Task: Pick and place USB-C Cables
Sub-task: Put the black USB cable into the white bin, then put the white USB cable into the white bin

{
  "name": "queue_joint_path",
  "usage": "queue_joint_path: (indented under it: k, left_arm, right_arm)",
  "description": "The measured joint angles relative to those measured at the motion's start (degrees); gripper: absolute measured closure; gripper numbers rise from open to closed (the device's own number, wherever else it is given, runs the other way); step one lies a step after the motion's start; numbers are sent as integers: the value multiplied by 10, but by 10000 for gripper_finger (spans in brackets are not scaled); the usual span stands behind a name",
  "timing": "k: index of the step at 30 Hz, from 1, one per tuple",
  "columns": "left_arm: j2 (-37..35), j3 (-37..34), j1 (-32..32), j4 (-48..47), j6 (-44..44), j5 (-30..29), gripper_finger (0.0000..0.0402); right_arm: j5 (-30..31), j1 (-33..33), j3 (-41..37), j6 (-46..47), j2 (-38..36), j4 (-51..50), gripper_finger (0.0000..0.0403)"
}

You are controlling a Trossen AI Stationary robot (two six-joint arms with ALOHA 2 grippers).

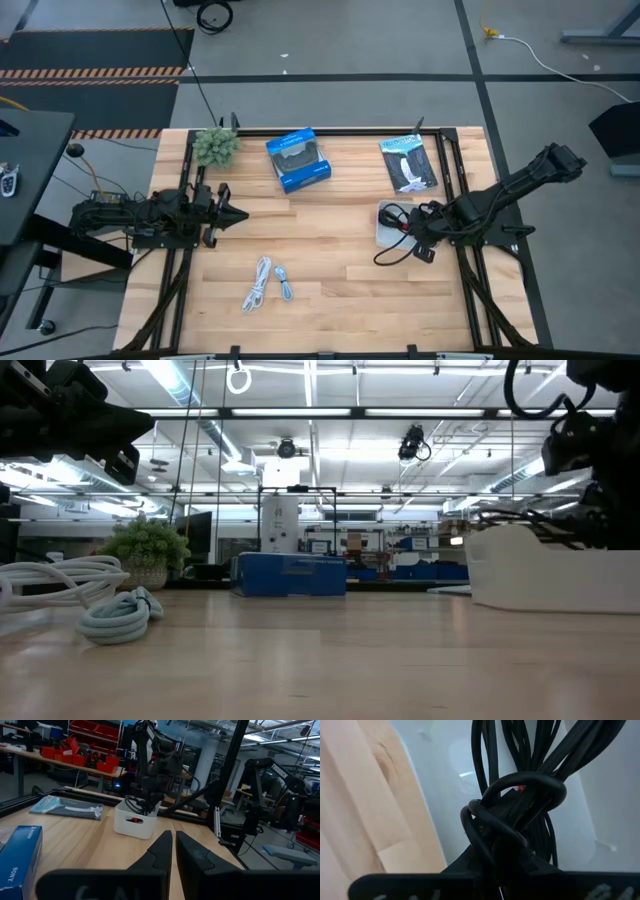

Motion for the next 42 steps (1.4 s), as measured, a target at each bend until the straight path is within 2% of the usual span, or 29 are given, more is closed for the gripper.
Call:
queue_joint_path:
  k: [15, 23, 28, 36, 39, 42]
  left_arm:
    - [0, 0, 0, 0, 0, 0, 372]
    - [0, 0, 0, 0, 0, 0, 372]
    - [0, 0, 0, 0, 0, 0, 372]
    - [0, 0, 0, 0, 0, 0, 372]
    - [0, 0, 0, 0, 0, 0, 372]
    - [0, 0, 0, 0, 0, 0, 372]
  right_arm:
    - [-29, -23, -84, 69, -1, 69, 362]
    - [-30, -33, -84, 77, 0, 66, 357]
    - [-37, -33, -72, 65, 0, 74, 337]
    - [-61, -36, -67, 66, 1, 75, 279]
    - [-92, -42, -47, 66, 1, 56, 263]
    - [-97, -48, -10, 59, 1, 14, 256]
